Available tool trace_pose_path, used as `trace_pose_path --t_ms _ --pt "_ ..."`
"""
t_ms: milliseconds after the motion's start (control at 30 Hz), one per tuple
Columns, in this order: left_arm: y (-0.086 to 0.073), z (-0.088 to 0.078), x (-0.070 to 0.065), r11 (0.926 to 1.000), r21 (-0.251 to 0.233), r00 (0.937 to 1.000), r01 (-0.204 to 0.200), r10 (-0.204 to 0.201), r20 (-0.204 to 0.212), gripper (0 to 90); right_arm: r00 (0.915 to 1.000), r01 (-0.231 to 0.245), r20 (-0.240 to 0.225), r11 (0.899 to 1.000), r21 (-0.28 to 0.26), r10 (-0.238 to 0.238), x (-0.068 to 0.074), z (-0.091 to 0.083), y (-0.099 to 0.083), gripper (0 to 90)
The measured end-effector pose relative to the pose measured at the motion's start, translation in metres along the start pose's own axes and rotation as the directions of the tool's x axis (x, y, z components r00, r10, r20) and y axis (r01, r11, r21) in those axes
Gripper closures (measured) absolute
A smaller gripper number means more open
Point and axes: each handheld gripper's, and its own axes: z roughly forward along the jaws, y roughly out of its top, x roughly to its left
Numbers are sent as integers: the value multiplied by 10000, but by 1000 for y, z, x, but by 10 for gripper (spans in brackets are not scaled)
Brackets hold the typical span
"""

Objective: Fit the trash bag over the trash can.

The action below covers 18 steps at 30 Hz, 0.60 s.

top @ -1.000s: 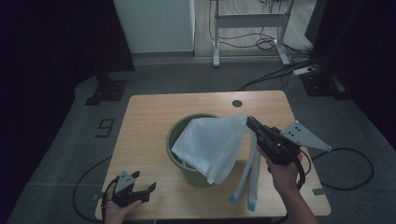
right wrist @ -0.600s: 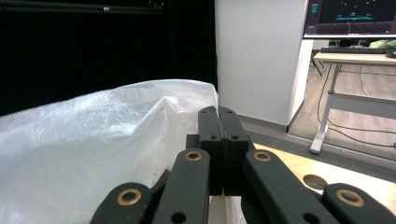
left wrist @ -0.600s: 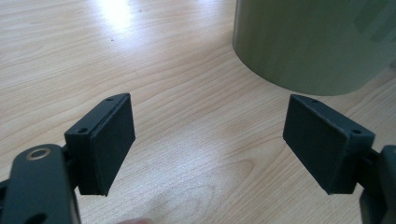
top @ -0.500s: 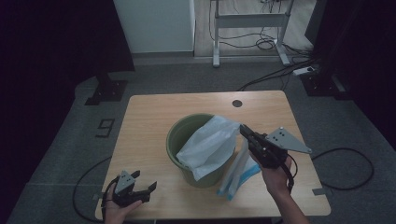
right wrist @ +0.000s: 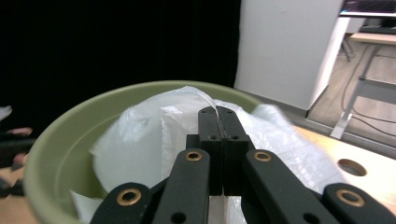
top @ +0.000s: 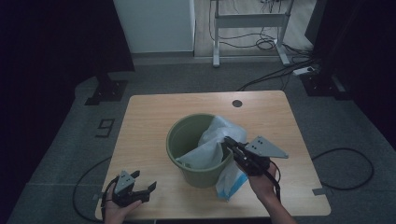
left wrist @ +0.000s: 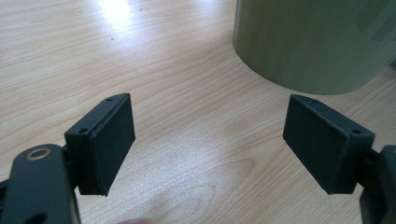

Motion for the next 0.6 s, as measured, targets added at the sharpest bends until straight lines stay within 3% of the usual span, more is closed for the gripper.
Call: trace_pose_path --t_ms 300,367,433,467,567,600 --pt "0 0 0 10000 14 10000 -6 6 10 166 9964 174 -839 9985 525 -130 19 10 -15 860" --pt "0 0 0 10000 8 10000 1 -1 1 166 9950 97 -997 9991 415 -55 19 9 -17 753" --pt "-1 0 1 10000 0 10000 6 -6 3 166 9980 109 -629 9999 105 -103 20 2 -18 553" --pt "-1 0 1 10000 -5 10000 19 -19 3 166 9987 165 -485 9999 -26 -166 21 -1 -19 496" --pt "-1 0 1 10000 -1 10000 37 -37 -7 166 9999 138 23 9989 -442 -137 22 -18 -22 362" --pt "-1 0 1 10000 -1 10000 37 -37 -7 166 9999 138 23 9989 -442 -137 22 -18 -22 362"
